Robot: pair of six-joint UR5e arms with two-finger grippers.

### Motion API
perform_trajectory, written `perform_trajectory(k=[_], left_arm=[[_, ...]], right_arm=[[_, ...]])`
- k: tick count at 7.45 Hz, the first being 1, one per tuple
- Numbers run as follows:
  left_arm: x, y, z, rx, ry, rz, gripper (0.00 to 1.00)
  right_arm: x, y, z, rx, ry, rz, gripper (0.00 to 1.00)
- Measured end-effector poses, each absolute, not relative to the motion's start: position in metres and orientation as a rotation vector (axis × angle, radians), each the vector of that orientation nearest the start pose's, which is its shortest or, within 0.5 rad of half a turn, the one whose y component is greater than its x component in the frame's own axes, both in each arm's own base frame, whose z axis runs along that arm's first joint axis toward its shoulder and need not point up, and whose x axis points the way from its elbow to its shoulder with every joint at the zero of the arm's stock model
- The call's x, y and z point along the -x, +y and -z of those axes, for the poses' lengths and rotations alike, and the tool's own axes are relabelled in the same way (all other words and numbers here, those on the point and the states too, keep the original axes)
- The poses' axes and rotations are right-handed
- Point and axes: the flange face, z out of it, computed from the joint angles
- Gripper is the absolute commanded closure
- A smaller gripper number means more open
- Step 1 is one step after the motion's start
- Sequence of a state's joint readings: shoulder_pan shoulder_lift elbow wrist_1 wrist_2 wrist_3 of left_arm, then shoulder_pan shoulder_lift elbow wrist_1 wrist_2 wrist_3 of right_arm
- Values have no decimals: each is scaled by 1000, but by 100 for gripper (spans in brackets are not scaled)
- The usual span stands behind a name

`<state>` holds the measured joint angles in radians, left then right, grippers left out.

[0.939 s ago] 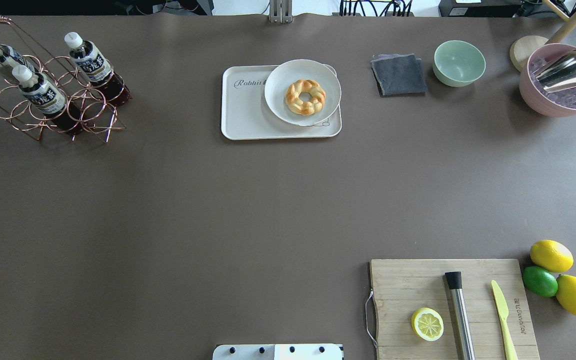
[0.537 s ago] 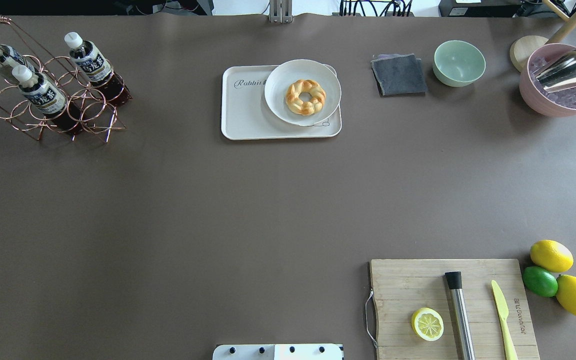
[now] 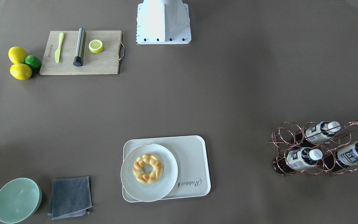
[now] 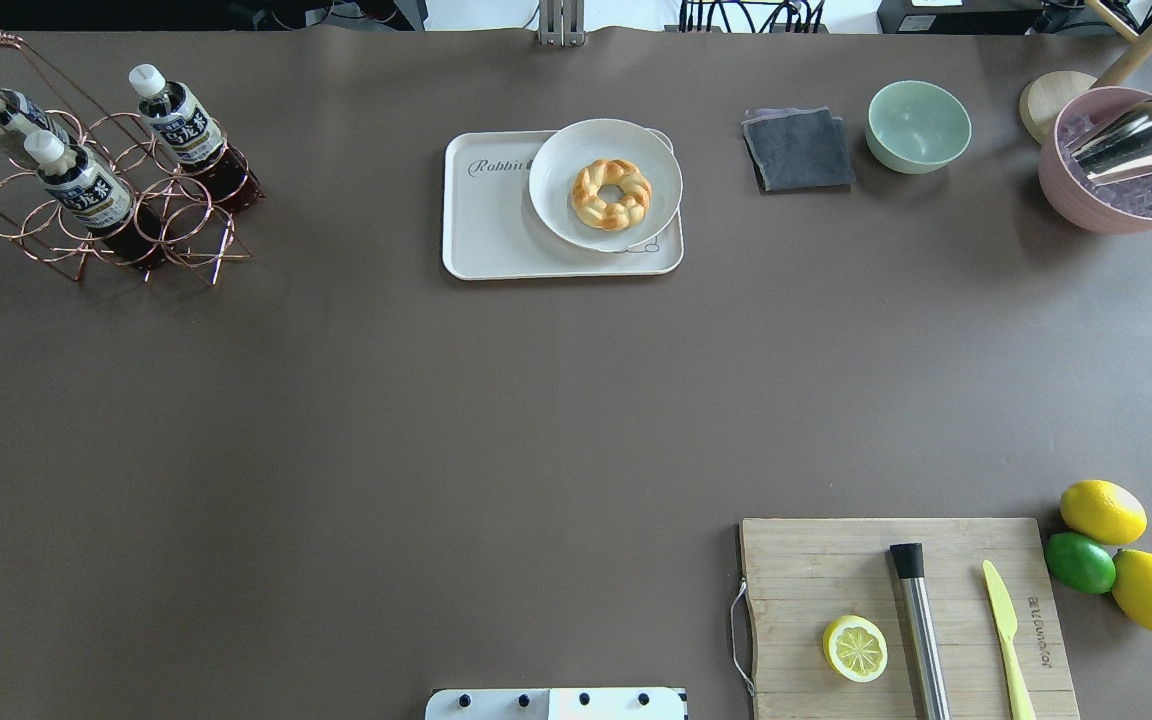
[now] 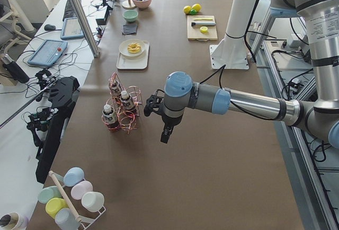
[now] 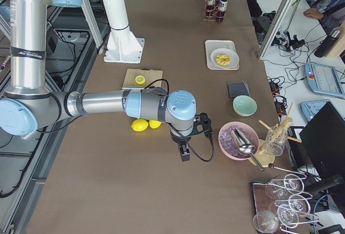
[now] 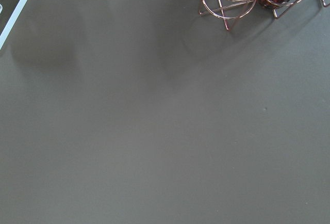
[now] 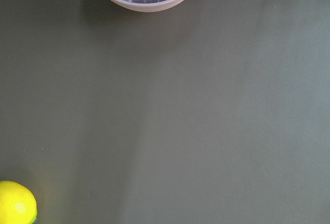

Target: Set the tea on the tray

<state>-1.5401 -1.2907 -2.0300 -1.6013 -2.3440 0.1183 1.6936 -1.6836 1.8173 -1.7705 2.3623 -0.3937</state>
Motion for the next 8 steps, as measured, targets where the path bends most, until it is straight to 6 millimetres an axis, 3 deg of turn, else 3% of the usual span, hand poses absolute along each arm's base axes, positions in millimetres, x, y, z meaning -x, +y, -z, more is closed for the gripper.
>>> perform_trajectory(k=[4, 6, 8], left_arm=[[51, -391, -537, -260, 767, -227, 3], [51, -401, -514, -306, 765, -237, 3], [44, -432, -475, -353, 779, -195, 3]], right_arm=[[-116, -427, -606, -176, -775, 239, 0], [-115, -427, -605, -180, -778, 239, 0], [-114, -423, -605, -184, -794, 240, 0]])
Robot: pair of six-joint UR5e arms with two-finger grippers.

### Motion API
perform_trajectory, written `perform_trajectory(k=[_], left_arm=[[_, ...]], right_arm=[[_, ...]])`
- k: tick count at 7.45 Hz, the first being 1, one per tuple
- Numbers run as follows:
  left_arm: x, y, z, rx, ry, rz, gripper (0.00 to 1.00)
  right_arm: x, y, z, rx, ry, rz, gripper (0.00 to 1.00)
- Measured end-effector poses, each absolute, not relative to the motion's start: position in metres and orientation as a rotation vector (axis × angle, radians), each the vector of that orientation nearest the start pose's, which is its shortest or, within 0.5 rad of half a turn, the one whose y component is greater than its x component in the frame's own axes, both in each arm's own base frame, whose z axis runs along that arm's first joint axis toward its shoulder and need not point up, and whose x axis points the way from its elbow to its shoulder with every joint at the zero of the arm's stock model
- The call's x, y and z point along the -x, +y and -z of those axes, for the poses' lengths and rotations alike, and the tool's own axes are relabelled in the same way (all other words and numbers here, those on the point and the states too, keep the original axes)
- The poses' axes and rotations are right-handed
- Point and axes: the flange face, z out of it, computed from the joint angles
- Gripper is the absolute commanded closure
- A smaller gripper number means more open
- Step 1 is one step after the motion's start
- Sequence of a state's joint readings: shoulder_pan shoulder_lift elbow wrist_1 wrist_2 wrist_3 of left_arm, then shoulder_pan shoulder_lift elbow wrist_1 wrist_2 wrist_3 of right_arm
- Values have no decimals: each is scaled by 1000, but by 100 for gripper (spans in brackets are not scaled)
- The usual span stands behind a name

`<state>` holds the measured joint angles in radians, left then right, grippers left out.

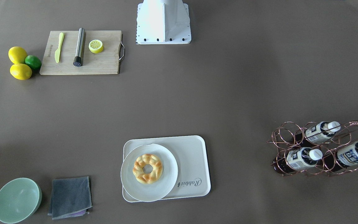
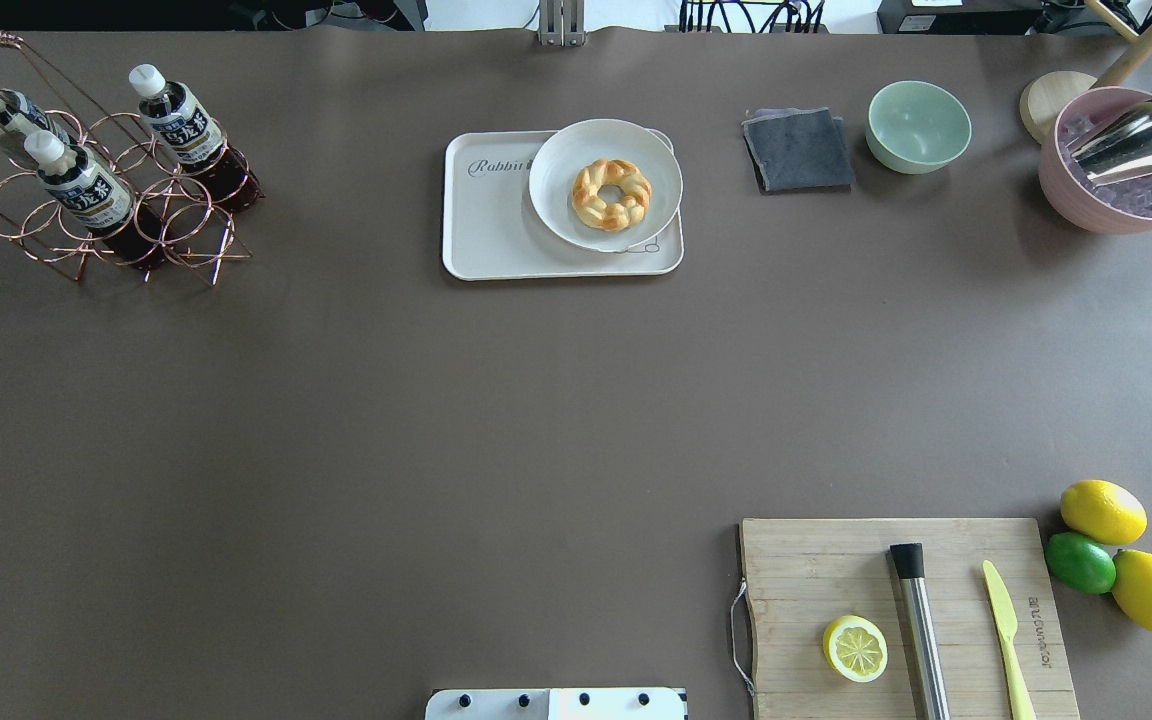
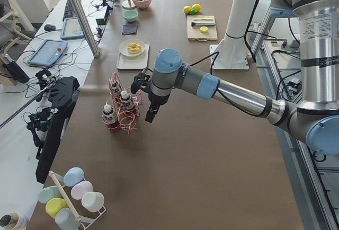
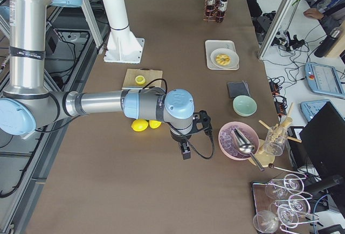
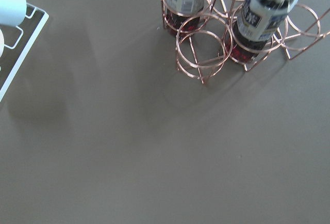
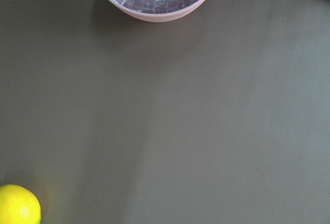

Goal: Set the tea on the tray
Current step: 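Reach the left gripper into the copper rack and grasp a dark bottle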

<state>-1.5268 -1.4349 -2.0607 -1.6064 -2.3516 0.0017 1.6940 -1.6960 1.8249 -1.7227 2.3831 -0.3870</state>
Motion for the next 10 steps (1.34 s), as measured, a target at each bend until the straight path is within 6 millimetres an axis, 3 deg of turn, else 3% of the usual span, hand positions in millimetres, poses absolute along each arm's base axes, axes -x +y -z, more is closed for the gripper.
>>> perform_trajectory(k=[1, 3, 6, 8, 10], left_arm=[[39, -448, -456, -385, 784, -196, 3], [6, -488, -428, -445, 795, -204, 3], [-65, -530, -419, -489, 805, -132, 3], [-101, -558, -411, -461, 823, -93, 3], [-139, -568, -407, -446, 799, -58, 3]], right_arm=[[-113, -421, -605, -184, -796, 240, 0], [-113, -419, -607, -180, -798, 240, 0], [-113, -417, -611, -173, -800, 240, 0], [-113, -416, -613, -171, -800, 239, 0], [-113, -416, -613, -170, -800, 239, 0]])
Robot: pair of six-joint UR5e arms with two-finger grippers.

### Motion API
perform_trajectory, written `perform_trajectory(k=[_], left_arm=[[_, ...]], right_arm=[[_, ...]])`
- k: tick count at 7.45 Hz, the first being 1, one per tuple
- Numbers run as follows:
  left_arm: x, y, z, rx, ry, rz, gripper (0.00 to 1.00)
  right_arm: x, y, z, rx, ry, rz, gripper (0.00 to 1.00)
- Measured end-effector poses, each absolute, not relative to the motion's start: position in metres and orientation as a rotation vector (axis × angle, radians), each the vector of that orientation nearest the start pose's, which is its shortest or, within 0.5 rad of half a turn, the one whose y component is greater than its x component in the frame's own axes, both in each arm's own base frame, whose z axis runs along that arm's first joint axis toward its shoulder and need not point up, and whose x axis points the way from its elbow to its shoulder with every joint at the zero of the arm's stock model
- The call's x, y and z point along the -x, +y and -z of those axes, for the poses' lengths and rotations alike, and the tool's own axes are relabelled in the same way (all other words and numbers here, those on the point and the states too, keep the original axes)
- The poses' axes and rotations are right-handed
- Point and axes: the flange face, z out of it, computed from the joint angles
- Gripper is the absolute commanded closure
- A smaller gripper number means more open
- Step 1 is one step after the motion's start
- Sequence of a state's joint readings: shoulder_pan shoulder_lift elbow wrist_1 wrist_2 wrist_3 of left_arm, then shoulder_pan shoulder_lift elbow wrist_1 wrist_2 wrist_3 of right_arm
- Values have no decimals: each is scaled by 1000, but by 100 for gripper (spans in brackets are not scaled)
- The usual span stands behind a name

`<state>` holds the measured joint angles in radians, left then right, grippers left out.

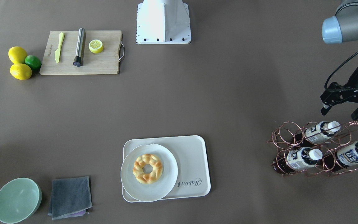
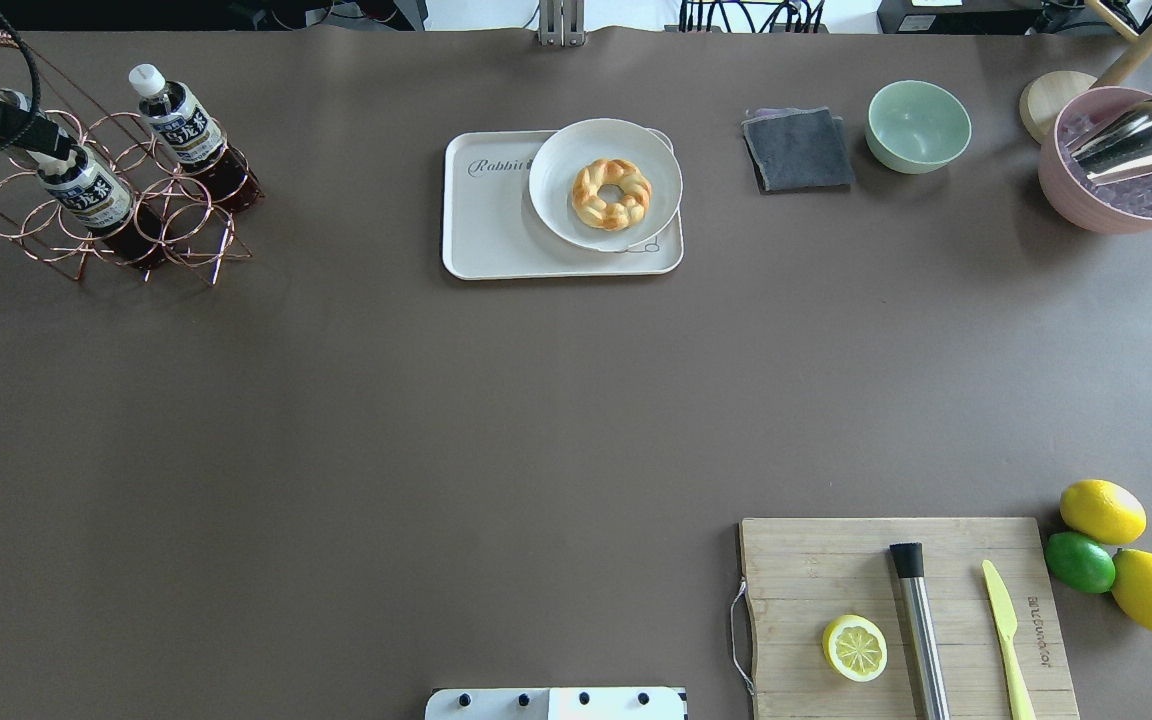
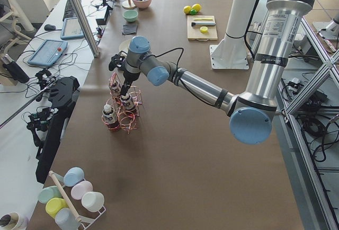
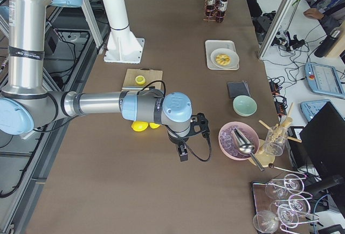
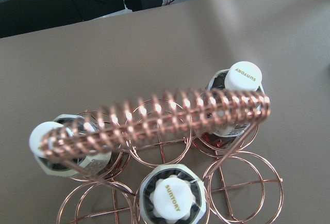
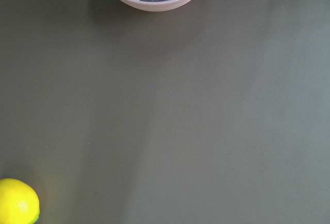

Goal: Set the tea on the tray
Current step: 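Reach the left gripper into the copper rack and grasp a dark bottle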

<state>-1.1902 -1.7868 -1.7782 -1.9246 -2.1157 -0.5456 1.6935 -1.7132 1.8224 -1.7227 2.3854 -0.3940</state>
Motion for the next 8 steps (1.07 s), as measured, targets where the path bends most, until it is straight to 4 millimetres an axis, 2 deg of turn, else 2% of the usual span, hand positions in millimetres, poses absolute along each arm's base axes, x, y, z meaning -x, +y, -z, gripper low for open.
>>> perform_trajectory(k=[1, 4, 8], left_arm=[[-150, -571, -410, -441, 788, -57, 3], [-156, -575, -425, -426, 773, -66, 6], [-164, -587, -425, -417, 775, -64, 18]], right_arm=[[-113, -416, -613, -170, -800, 238, 0], [-113, -416, -612, -169, -800, 232, 0], [-113, -415, -611, -170, -799, 233, 0]])
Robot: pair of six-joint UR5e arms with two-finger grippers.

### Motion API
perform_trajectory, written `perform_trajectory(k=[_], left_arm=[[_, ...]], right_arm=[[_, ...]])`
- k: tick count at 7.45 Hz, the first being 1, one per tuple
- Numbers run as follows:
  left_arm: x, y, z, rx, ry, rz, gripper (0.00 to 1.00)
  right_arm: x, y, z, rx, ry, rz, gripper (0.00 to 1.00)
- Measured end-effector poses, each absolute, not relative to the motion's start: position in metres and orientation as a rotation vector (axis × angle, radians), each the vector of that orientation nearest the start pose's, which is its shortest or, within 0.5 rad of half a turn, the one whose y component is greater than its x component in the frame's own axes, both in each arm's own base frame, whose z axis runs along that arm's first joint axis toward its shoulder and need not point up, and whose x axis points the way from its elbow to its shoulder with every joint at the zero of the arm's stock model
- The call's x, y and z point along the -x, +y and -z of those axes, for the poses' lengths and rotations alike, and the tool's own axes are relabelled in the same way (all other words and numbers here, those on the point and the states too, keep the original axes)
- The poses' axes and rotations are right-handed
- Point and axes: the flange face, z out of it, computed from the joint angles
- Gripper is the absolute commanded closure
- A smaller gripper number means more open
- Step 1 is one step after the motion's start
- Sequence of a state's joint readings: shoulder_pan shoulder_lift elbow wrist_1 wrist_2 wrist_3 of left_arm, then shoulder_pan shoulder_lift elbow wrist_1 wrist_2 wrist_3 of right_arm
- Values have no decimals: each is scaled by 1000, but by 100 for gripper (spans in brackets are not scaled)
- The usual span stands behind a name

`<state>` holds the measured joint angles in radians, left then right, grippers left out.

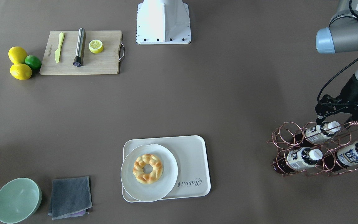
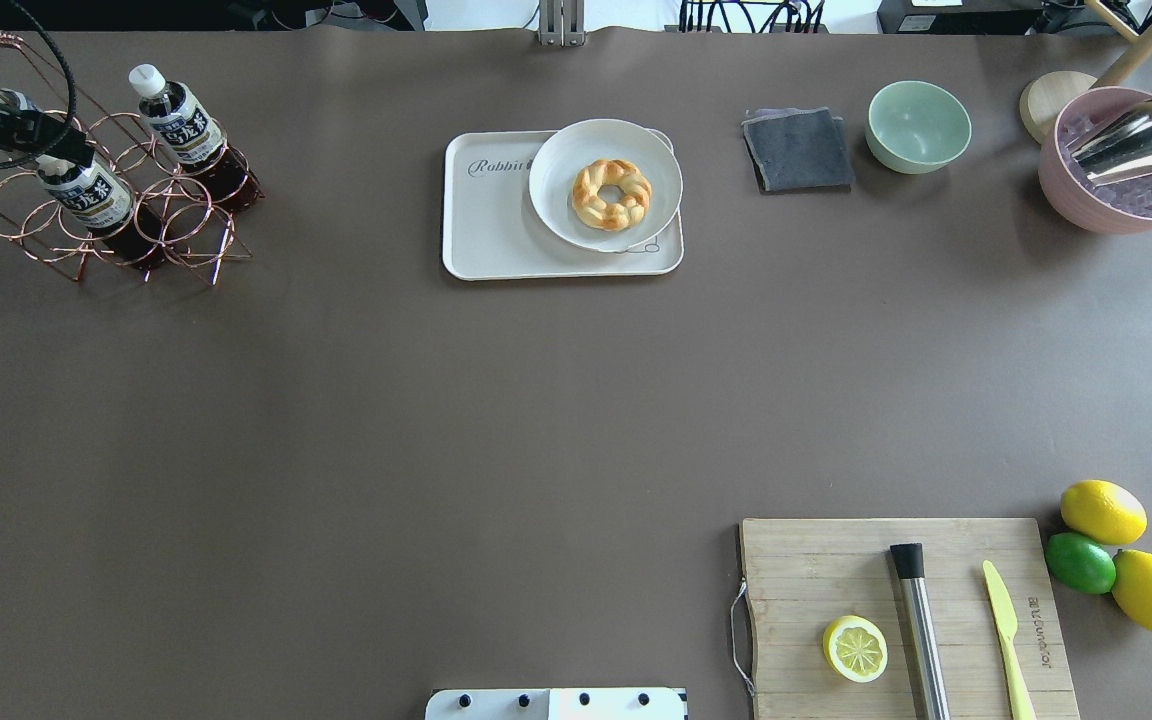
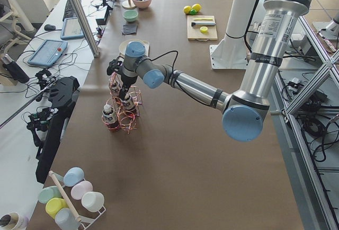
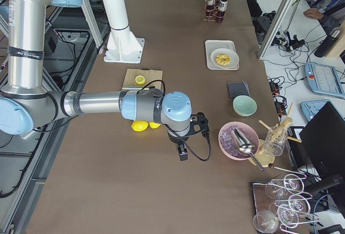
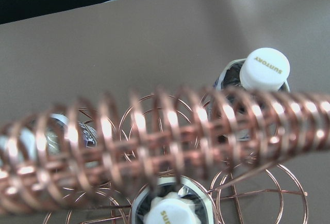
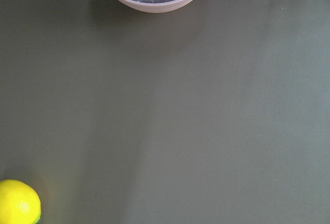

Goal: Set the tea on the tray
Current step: 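Reach the left gripper into the copper rack and grasp a dark bottle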

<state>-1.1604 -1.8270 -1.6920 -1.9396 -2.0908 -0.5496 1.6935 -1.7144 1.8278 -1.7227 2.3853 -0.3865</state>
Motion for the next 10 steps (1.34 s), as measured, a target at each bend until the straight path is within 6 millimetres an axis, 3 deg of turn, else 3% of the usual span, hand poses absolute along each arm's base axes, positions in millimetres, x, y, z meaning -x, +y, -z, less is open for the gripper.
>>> perform_trajectory(k=[1, 2, 3, 4, 5, 8, 10], left_arm=[[-165, -589, -426, -415, 774, -65, 23], [-166, -590, -427, -413, 772, -67, 35], [-166, -591, -428, -412, 771, -67, 57], [-166, -591, -428, -412, 773, -65, 89], [-165, -590, -427, -412, 774, -62, 100], [-162, -590, -425, -409, 778, -57, 100], [-143, -593, -416, -407, 814, -44, 100]], right_arm=[[-112, -415, -611, -170, -799, 233, 0], [-112, -415, -611, -170, -799, 233, 0], [-112, -415, -611, -170, -800, 233, 0], [-112, -414, -611, -170, -801, 233, 0], [-112, -414, -611, -170, -801, 233, 0], [-112, -413, -610, -172, -803, 234, 0], [-112, -412, -607, -178, -802, 236, 0]])
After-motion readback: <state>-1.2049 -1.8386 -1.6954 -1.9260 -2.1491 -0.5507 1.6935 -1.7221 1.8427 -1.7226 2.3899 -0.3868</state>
